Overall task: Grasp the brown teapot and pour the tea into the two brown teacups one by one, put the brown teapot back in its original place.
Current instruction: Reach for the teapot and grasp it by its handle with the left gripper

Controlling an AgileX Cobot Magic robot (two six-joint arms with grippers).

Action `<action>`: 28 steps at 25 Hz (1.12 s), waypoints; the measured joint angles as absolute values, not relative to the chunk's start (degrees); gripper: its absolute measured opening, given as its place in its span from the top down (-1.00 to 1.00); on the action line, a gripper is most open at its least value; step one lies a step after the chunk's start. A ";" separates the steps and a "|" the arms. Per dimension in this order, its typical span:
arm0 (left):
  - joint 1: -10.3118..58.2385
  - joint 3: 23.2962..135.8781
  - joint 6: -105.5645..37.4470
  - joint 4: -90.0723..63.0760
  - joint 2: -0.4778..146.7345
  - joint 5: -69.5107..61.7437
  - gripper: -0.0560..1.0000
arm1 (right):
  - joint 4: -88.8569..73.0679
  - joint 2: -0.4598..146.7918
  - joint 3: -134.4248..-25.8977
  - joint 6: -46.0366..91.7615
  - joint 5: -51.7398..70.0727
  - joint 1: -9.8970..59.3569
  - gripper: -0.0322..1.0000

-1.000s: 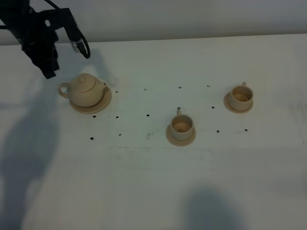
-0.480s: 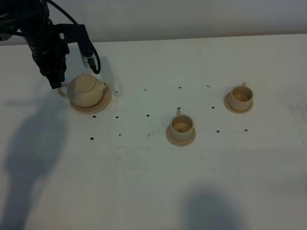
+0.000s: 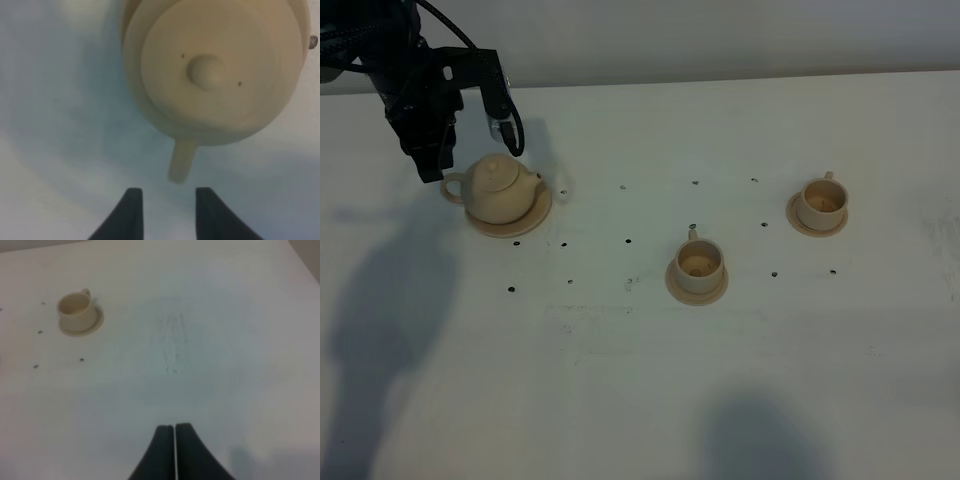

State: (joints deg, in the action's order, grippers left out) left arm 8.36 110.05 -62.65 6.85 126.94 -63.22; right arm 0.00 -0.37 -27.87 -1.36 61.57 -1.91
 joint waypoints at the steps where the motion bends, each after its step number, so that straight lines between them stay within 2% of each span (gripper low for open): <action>1: 8.36 110.05 -62.94 6.85 126.94 -63.19 0.24 | 0.00 -0.37 -27.87 -1.36 61.57 -1.91 0.98; 5: 8.36 110.05 -63.33 6.81 126.94 -63.19 0.19 | 0.00 -0.37 -27.87 -1.36 61.57 -1.91 0.98; 28: 8.86 110.05 -63.50 6.79 129.32 -60.56 0.18 | 0.00 -0.37 -27.87 -1.36 61.57 -1.91 0.98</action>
State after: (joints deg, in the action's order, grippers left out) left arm 8.86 110.05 -63.50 6.79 129.32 -60.56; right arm 0.00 -0.37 -27.87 -1.36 61.57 -1.91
